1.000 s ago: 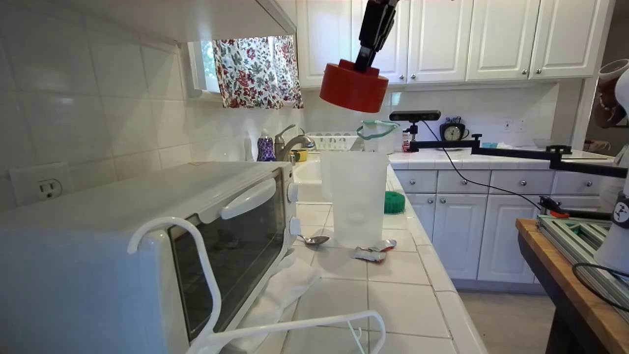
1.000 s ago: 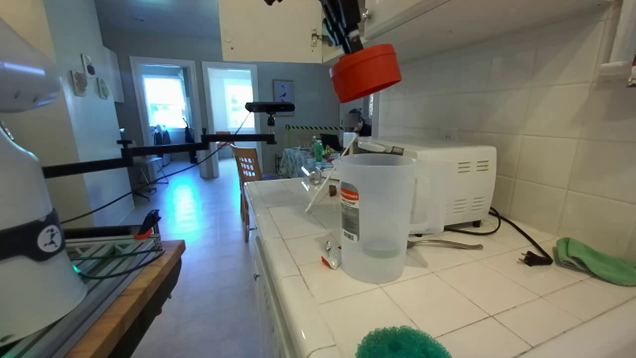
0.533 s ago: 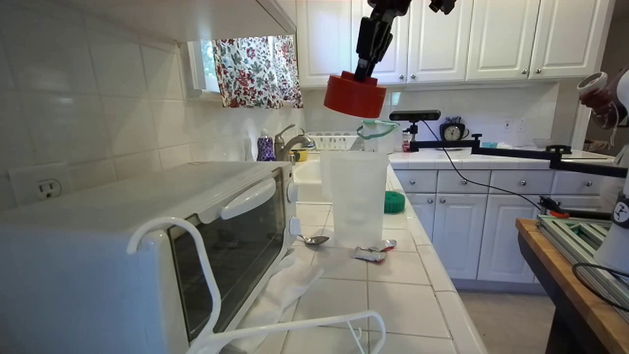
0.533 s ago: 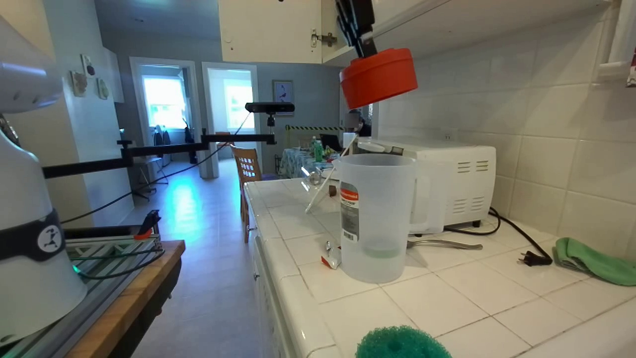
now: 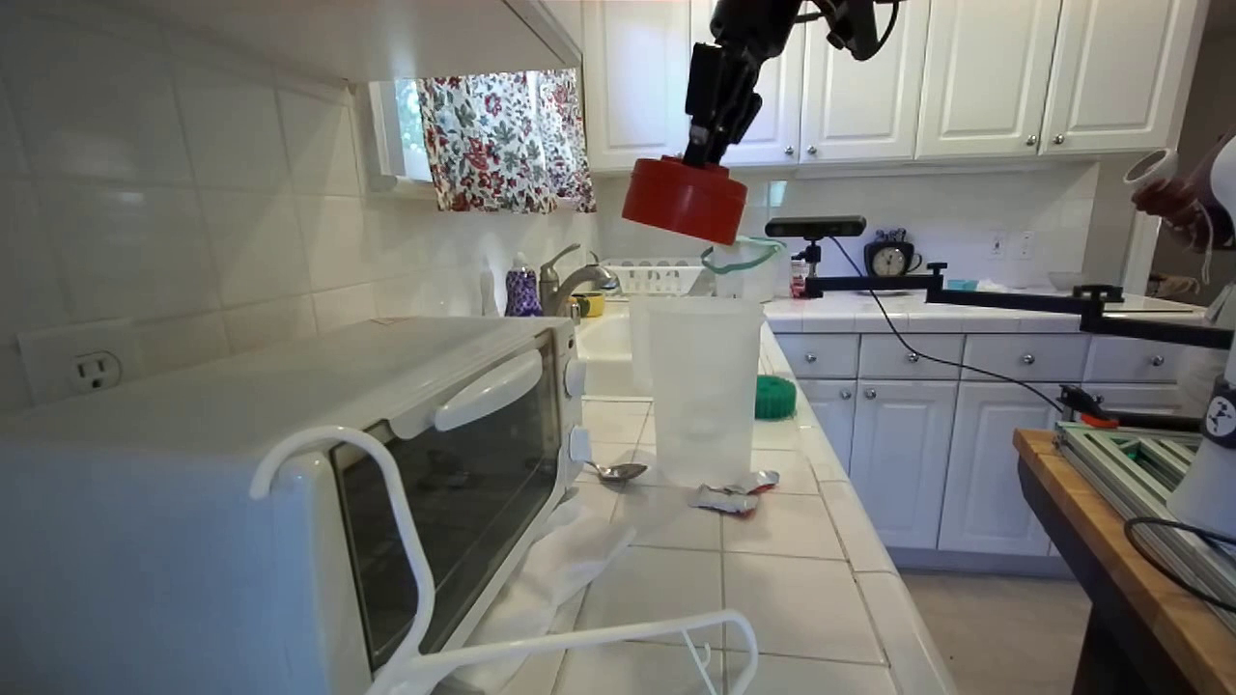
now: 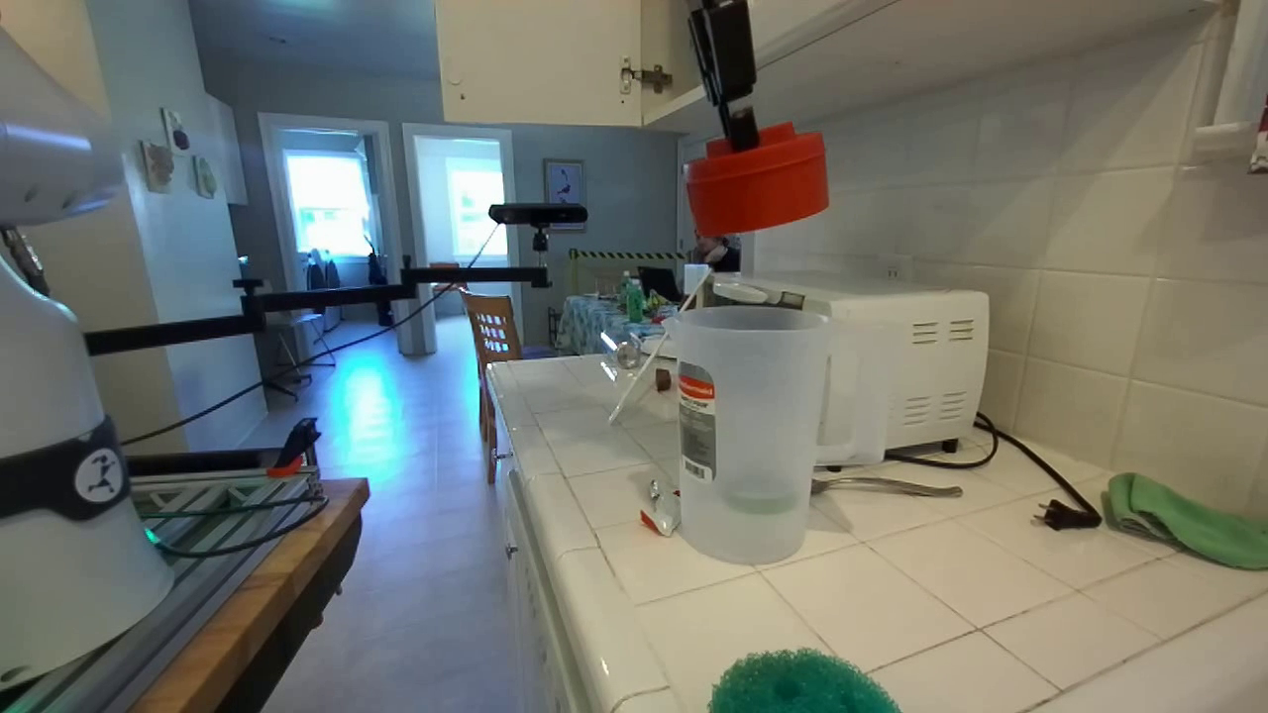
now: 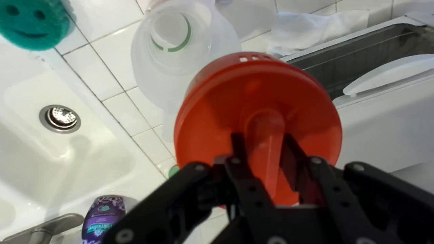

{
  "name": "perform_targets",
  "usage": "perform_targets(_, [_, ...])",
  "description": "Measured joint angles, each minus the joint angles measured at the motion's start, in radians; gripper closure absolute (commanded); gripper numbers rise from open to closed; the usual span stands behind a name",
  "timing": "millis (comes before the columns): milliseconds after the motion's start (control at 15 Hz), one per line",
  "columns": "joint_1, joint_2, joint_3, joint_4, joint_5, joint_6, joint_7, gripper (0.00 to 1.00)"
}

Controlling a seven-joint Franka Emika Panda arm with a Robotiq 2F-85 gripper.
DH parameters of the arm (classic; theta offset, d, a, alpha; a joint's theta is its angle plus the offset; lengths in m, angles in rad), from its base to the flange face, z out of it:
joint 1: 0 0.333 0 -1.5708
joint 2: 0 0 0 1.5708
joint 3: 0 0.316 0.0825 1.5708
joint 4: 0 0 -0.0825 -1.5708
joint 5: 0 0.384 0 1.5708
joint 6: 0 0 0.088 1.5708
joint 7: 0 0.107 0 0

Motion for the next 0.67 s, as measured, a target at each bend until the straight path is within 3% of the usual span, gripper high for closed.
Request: perform_targets(667, [-0.009, -0.017, -0.05, -0.079, 0.049, 0.02, -0.035, 0.92])
